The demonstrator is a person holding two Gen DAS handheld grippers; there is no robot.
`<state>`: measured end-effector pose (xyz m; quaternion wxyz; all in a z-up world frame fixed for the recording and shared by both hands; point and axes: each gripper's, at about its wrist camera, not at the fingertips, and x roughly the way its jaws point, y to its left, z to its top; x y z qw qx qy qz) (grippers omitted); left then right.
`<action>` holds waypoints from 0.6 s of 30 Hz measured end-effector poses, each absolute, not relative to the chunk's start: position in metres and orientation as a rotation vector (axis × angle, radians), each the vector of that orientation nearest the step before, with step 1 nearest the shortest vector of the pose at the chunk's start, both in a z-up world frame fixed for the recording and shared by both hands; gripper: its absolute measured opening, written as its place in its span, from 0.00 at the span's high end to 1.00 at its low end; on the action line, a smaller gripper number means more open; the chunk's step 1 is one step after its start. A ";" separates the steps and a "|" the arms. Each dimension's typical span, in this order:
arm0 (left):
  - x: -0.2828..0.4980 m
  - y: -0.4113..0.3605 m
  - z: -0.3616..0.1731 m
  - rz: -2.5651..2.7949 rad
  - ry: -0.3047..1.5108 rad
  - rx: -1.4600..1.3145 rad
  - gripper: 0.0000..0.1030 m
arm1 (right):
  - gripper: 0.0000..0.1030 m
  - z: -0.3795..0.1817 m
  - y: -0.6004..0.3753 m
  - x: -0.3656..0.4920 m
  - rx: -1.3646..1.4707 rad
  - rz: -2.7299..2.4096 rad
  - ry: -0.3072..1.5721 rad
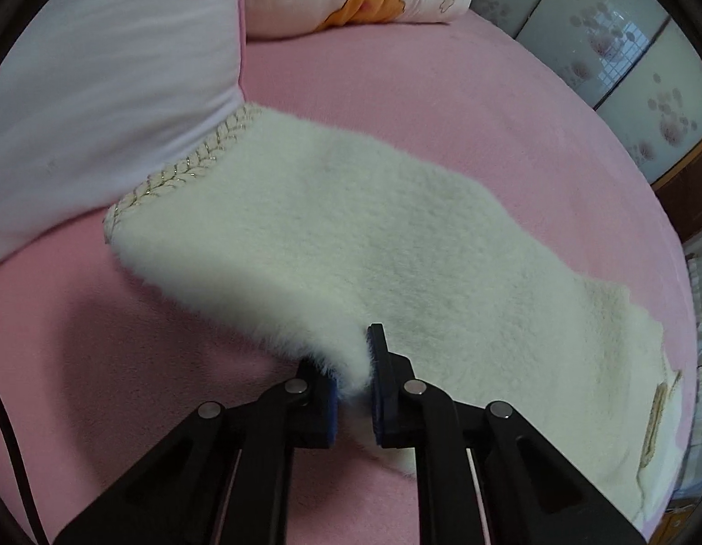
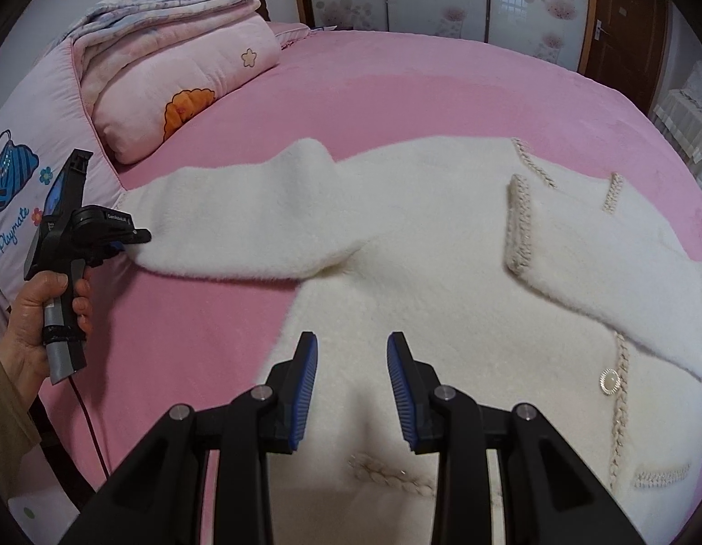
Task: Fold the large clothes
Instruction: 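Grasp the other sleeve cuff with the left tool and fold it across the body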
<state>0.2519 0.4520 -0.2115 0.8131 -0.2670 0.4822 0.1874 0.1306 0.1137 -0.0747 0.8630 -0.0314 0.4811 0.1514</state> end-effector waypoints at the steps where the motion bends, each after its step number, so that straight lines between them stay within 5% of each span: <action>1: 0.252 0.445 -0.204 0.401 1.010 -0.532 0.93 | 0.69 -0.075 0.109 0.128 -0.065 0.310 1.007; 18: 0.243 0.231 -0.076 0.035 0.811 -0.159 0.94 | 0.69 -0.070 -0.053 0.092 0.098 0.132 0.986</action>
